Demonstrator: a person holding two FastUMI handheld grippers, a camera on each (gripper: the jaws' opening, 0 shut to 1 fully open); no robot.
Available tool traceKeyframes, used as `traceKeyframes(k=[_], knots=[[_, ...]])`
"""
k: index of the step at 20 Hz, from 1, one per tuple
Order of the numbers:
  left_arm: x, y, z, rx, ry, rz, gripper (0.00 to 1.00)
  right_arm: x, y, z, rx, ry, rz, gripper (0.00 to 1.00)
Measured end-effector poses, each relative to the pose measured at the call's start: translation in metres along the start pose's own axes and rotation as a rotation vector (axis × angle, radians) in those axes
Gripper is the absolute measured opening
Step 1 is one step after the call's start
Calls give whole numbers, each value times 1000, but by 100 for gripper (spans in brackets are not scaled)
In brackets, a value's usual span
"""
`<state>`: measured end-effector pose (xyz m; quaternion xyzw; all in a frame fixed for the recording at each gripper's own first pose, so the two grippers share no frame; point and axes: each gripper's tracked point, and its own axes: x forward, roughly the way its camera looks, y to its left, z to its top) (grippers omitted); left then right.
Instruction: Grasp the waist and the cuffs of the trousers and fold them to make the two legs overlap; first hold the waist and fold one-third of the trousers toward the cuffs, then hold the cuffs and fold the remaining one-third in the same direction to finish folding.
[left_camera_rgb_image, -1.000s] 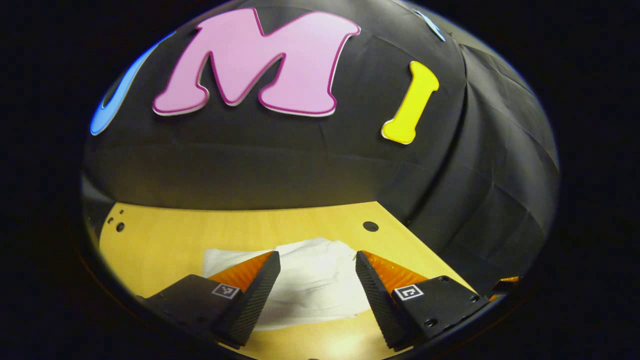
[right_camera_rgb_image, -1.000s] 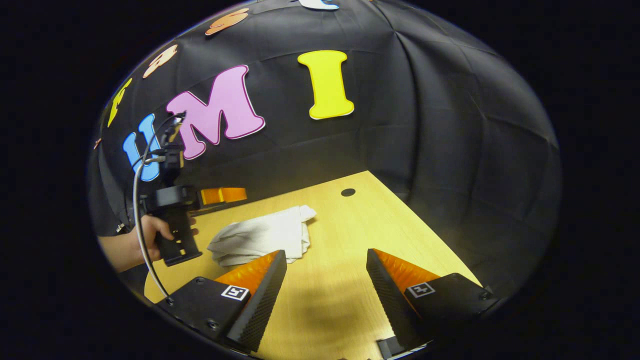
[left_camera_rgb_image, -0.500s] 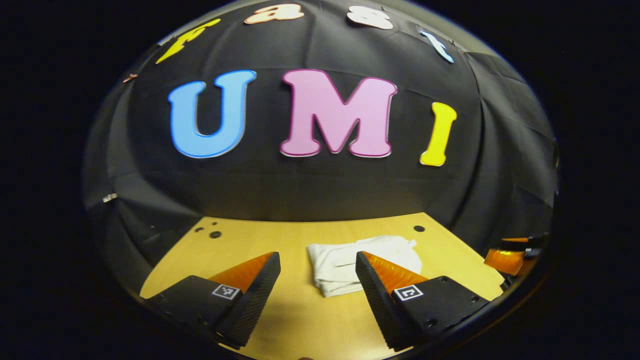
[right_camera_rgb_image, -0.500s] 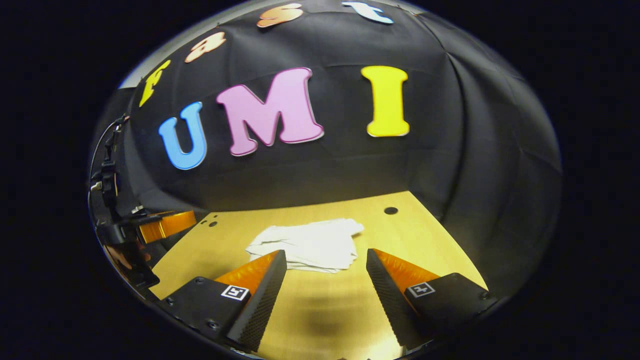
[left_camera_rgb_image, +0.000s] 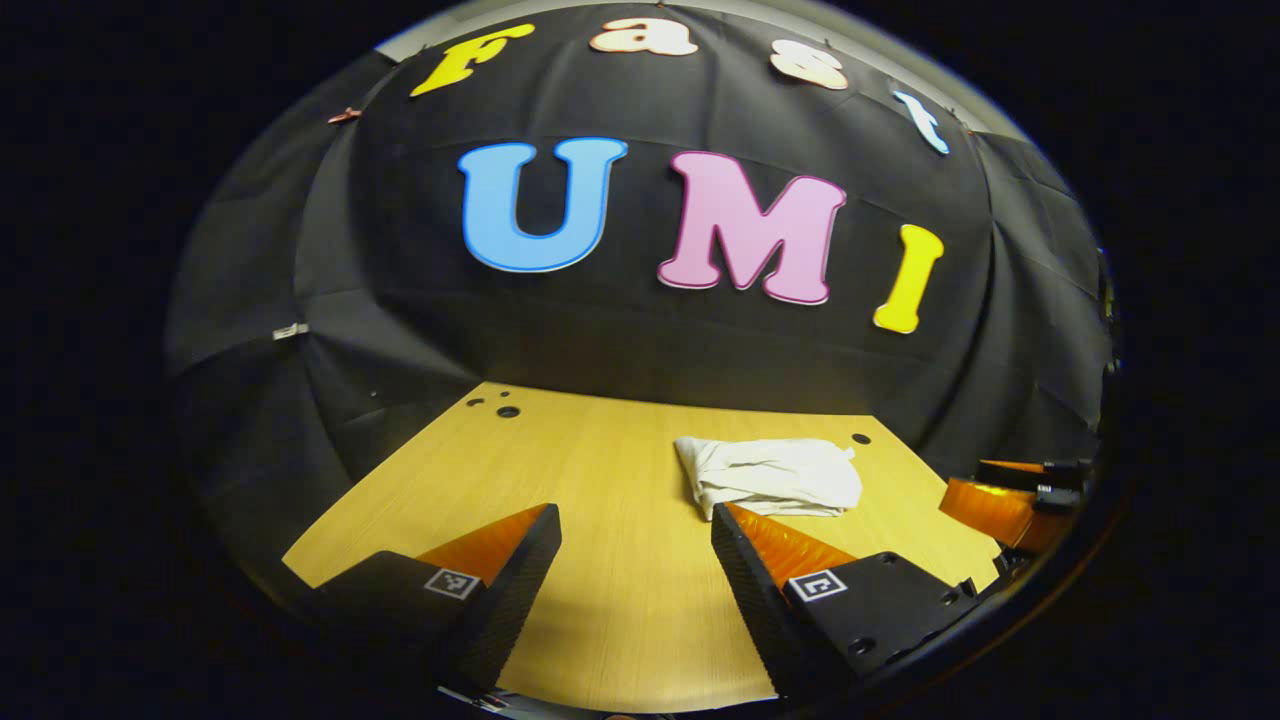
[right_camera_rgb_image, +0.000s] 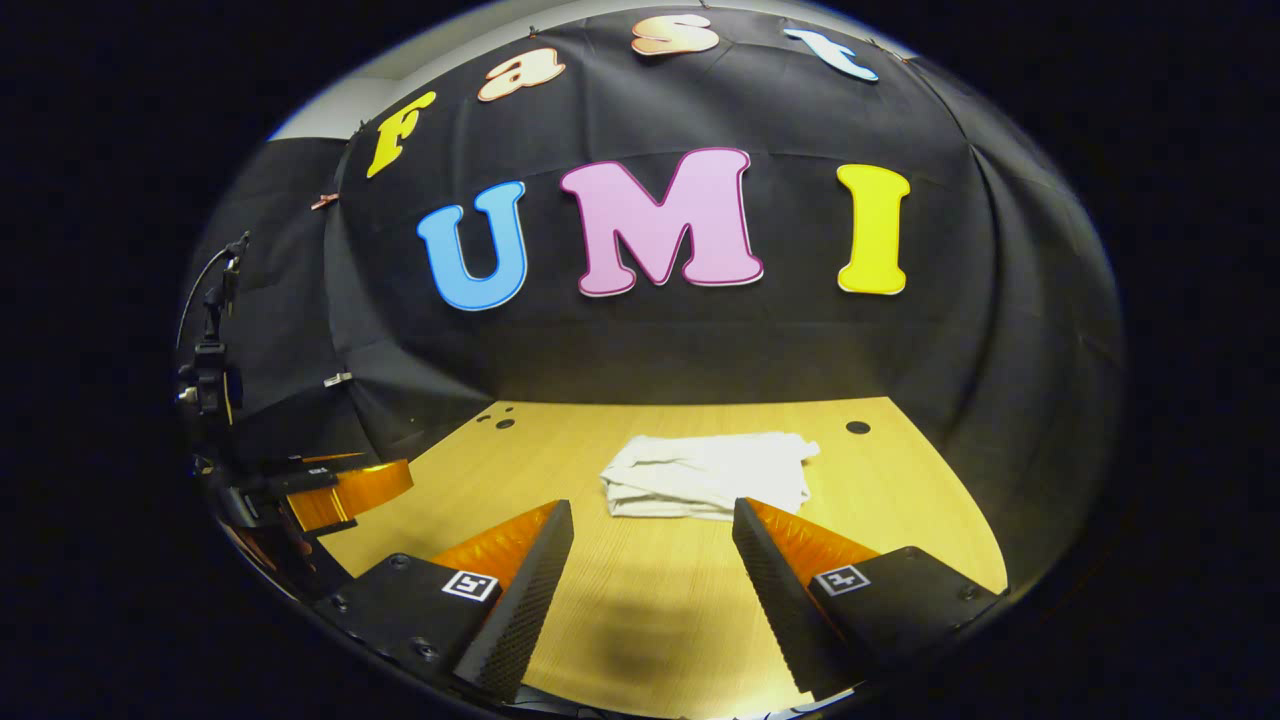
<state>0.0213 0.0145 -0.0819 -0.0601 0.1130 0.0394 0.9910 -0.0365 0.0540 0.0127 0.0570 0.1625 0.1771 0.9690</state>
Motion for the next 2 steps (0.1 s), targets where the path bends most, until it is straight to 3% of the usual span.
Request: traceKeyframes(k=[2], knots=[[-8, 5, -4, -44, 2, 6, 96, -9, 5, -6, -3, 0, -13, 98]])
